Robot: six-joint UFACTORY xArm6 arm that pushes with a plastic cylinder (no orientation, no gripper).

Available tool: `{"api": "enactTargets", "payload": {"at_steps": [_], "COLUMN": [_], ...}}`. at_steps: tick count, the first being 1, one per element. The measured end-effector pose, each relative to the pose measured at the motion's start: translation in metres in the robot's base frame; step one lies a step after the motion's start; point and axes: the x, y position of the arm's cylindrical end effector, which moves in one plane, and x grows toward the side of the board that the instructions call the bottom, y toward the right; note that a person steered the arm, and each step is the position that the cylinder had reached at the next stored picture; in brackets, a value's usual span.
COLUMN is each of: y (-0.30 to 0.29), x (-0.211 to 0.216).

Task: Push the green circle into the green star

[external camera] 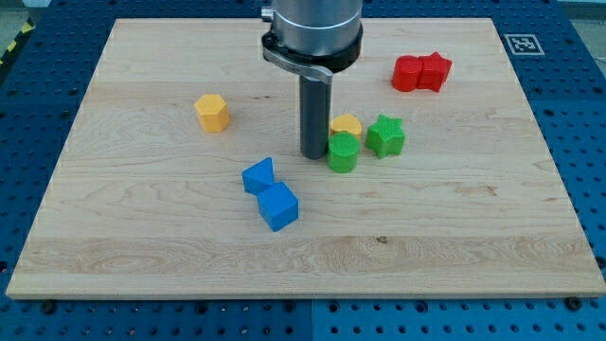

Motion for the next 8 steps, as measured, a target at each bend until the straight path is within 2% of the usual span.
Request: {"api": "enactTargets", "payload": {"at_steps": [4, 8], "y": [0.045, 0.096], "x": [0.046, 0.043]}}
